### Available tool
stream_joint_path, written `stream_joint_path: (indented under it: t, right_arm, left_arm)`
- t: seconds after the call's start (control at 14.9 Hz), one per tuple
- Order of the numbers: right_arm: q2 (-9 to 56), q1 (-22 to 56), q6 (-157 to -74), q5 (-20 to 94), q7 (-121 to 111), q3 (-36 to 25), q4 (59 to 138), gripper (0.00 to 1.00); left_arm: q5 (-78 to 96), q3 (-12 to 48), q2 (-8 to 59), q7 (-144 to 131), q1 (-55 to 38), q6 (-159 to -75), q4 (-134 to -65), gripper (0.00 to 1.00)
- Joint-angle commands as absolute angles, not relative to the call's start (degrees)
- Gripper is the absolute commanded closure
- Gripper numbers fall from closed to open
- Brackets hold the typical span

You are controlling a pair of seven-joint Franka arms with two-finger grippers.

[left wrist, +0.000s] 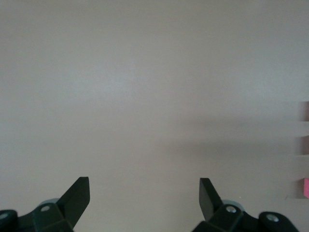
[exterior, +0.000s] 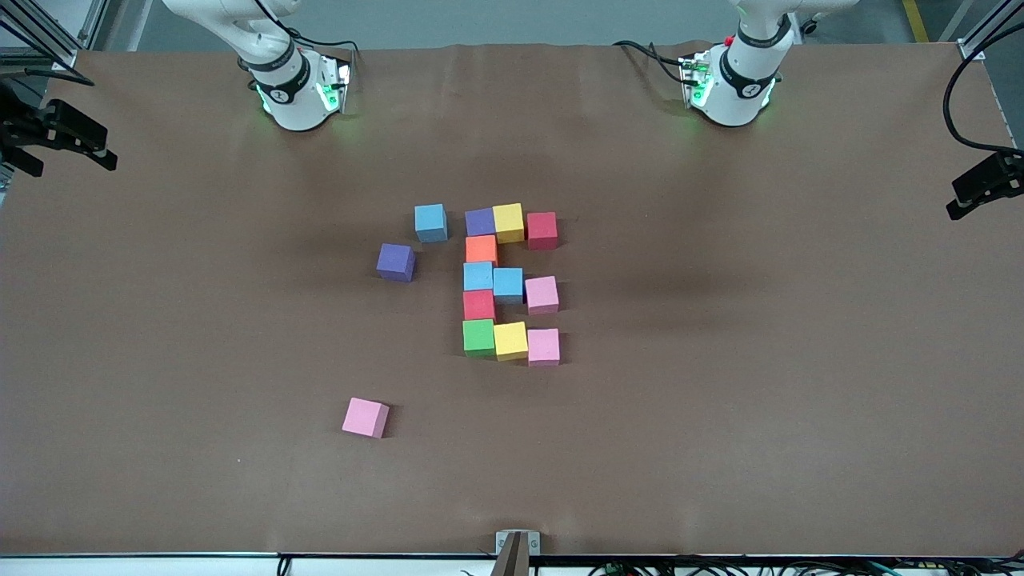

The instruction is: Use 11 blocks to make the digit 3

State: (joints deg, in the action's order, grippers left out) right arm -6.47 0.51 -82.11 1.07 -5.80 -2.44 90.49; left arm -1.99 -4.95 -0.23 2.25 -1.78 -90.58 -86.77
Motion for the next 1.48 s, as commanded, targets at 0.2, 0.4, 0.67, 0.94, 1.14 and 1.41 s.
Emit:
stream_joint_path:
  t: [0.2, 0.4, 0.67, 0.94, 1.14, 1.41]
  right_arm:
    - [-7.2, 0.6, -82.1, 0.6, -6.2, -2.4, 89.8, 0.0]
    - [-5.8, 0.5, -81.9, 0.5, -6.2, -2.4, 87.6, 0.0]
    - [-5.5, 0.6, -81.9, 0.4, -6.2, -2.4, 87.5, 0.0]
    - [-5.4, 0.5, -81.9, 0.4, -6.2, -2.4, 87.4, 0.0]
    - [-4.8, 0.5, -81.8, 0.4, -6.2, -2.4, 86.6, 0.0]
    - [-3.6, 0.5, -80.7, 0.4, -6.2, -2.4, 84.8, 0.0]
  left_arm:
    - [-0.8, -4.7, -0.9, 2.5, -2.4, -90.7, -86.5, 0.0]
    - [-0.7, -4.7, -0.9, 2.9, -2.4, -90.5, -86.5, 0.0]
    - [-0.7, -4.7, -0.9, 3.2, -2.2, -90.4, -86.5, 0.0]
    - [-0.7, -4.7, -0.9, 3.1, -2.3, -90.4, -86.5, 0.0]
    - [-0.7, -4.7, -0.9, 3.1, -2.3, -90.4, -86.5, 0.0]
    - [-0.7, -4.7, -0.9, 3.0, -2.4, -90.4, -86.5, 0.0]
